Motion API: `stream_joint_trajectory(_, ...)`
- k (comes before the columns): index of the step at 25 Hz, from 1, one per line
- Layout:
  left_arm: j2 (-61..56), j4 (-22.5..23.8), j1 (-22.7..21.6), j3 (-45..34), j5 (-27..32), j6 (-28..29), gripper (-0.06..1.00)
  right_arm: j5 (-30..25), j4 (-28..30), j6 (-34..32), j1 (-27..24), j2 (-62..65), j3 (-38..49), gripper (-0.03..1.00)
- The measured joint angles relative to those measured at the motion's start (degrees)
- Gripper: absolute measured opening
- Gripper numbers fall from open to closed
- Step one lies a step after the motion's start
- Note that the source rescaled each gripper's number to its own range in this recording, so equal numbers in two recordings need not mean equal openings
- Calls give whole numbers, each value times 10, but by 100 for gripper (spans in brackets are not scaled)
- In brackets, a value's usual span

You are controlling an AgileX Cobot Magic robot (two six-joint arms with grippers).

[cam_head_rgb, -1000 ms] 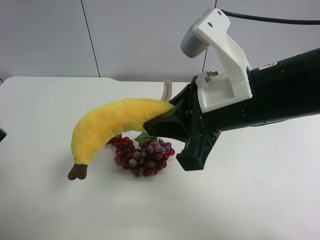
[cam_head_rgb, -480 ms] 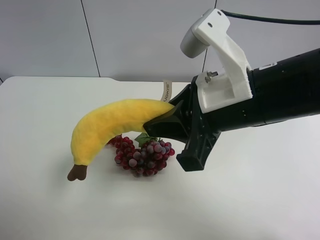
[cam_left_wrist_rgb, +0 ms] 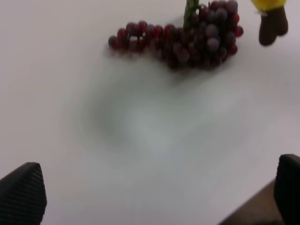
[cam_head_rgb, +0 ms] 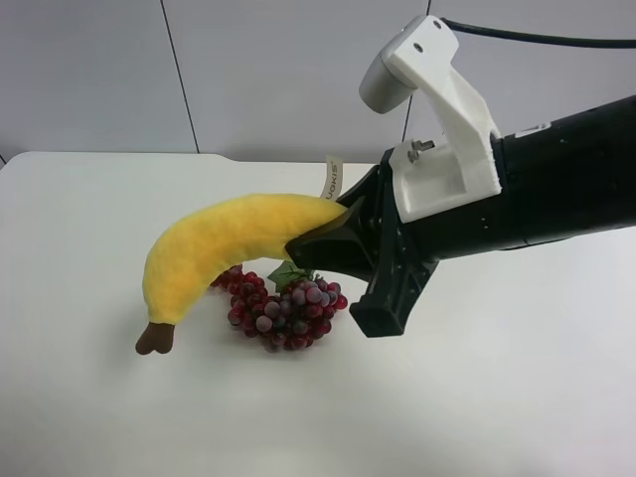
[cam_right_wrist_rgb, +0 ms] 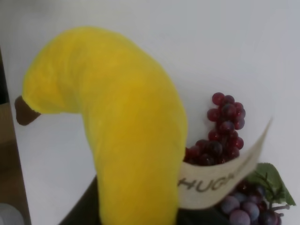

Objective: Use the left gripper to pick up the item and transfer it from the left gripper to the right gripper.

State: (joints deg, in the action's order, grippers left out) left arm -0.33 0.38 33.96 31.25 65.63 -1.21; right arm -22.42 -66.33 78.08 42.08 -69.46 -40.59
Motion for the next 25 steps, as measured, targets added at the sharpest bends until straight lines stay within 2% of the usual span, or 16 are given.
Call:
stream_joint_trajectory(2, 0, 0, 0, -12, -32, 0, 100, 0, 0, 0, 0, 0, 0, 0)
stream_joint_trajectory(7, 0, 0, 0, -21, -48, 7, 100, 5, 2, -20, 0, 0, 0, 0)
stream_joint_trajectory(11, 0, 0, 0, -21, -49, 9, 100, 10, 40, -94, 0, 0, 0, 0)
stream_joint_trajectory(15, 0, 0, -1, -21, -49, 9, 100, 10, 130, -218, 0, 0, 0, 0)
stream_joint_trajectory(18, 0, 0, -19, -21, -49, 9, 100, 10, 215, -339, 0, 0, 0, 0)
stream_joint_trajectory(20, 0, 0, -43, -21, -49, 9, 100, 9, 285, -413, 0, 0, 0, 0)
stream_joint_trajectory(25, 0, 0, -148, -21, -49, 9, 100, 0, 435, -589, -17, 0, -1, 0)
